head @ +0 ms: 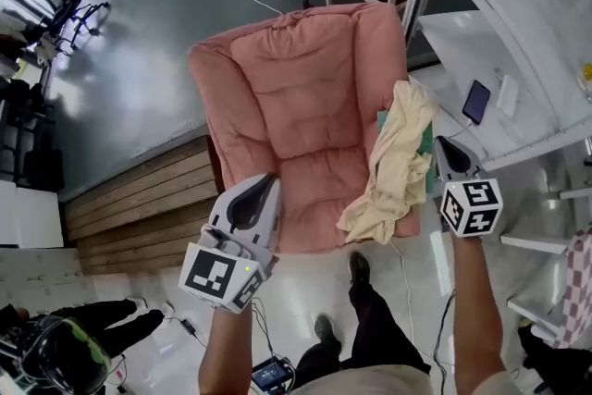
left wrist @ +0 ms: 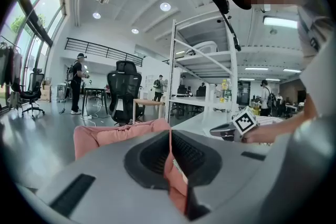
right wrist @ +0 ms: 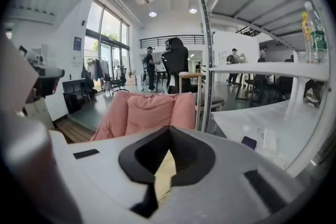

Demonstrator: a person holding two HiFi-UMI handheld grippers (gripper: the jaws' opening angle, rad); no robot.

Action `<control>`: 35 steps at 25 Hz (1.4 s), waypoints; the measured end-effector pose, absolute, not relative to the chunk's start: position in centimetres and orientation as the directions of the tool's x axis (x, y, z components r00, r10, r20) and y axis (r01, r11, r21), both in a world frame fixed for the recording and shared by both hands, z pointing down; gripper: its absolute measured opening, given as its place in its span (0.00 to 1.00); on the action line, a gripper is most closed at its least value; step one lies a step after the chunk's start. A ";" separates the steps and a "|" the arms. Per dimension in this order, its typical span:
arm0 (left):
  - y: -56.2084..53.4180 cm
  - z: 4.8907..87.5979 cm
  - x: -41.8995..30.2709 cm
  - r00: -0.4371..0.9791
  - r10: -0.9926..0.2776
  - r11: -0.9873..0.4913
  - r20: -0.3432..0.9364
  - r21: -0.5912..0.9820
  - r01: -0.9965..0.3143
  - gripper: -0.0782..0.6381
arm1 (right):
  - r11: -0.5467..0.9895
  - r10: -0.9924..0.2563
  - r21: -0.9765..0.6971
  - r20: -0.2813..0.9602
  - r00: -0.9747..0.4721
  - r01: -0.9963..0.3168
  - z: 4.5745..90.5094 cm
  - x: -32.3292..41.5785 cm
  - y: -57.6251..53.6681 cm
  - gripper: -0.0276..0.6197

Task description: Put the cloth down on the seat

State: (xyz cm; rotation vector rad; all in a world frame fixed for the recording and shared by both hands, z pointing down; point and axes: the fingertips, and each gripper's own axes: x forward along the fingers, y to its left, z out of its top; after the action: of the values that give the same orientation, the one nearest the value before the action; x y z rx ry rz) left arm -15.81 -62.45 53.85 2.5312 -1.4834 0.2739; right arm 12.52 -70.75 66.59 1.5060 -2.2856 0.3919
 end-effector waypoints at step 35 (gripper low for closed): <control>-31.8 33.8 -23.5 0.426 -0.904 -0.427 0.018 -0.008 -0.904 0.13 | 0.651 -0.752 0.070 0.196 -0.629 -0.756 33.6 1.8 -37.4 0.03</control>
State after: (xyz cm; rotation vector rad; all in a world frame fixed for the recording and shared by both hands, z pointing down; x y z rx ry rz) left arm -23.46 -31.79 33.81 2.6508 -1.6805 0.0315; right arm 1.85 -37.44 33.61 1.2322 -2.6616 0.0276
